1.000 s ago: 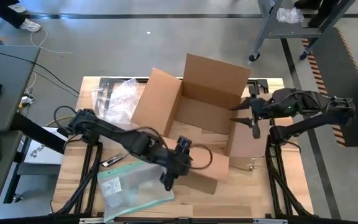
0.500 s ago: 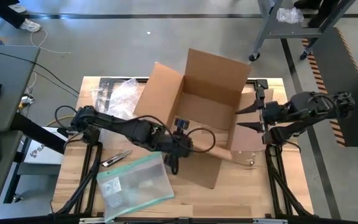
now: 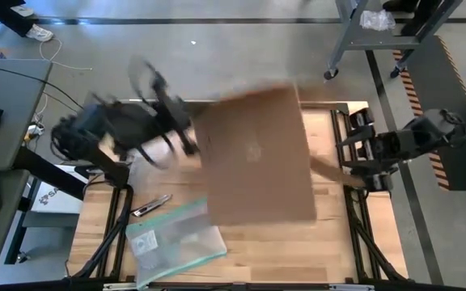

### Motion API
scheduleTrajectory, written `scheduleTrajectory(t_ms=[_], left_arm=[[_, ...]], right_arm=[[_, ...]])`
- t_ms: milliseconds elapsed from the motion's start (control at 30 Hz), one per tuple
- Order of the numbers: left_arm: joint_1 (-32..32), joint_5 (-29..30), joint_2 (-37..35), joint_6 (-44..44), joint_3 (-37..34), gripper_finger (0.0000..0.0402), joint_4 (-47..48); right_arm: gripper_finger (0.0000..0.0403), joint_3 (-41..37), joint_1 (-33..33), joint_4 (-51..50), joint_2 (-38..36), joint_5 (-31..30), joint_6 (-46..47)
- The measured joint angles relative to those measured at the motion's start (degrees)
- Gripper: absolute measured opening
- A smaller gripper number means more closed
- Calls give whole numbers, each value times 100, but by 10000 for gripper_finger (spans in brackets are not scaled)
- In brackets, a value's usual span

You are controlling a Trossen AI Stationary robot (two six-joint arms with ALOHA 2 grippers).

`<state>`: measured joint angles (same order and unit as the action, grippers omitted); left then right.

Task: Unpack boxes
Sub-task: Break down cardboard box until it is fully flat

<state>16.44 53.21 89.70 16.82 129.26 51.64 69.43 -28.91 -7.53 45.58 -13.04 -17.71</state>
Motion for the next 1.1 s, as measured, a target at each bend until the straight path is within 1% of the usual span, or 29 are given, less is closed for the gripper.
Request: scheduleTrajectory(t_ms=[67,167,300,367,500,600,733,800,900,933,1000,1100], left_arm=[[-149,-49,-227,-232,12,0,28],[-380,-70,-386,-464,12,0,329],[-689,-243,-360,-679,-19,0,767],[-828,-390,-317,-692,-15,0,773],[-924,-770,-96,-568,1,0,719],[-954,-1117,147,-359,-12,0,760],[-1227,-1508,526,100,1,0,669],[-1384,-1612,784,302,5,0,594],[-1531,-1662,1115,693,-21,0,389],[-1538,-1670,1171,809,-25,0,355],[-1517,-1671,1168,950,-25,0,286],[-1454,-1674,999,981,-3,0,216]], right_arm=[[156,0,-12,-98,-11,-80,-10],[156,0,-5,-443,16,-202,208],[156,0,0,-1101,143,-564,263],[156,-5,-2,-1350,233,-814,414],[156,-7,-2,-1538,446,-1537,535],[156,-9,-2,-1498,551,-2085,579],[156,-7,-4,-1073,575,-3196,745],[156,-7,-2,-1021,575,-3453,792],[156,-7,-2,-1084,533,-3670,959],[156,-7,-6,-1188,505,-3807,1076],[156,-7,-4,-1637,425,-4265,1522],[156,-6,15,-2827,246,-5033,2660]])
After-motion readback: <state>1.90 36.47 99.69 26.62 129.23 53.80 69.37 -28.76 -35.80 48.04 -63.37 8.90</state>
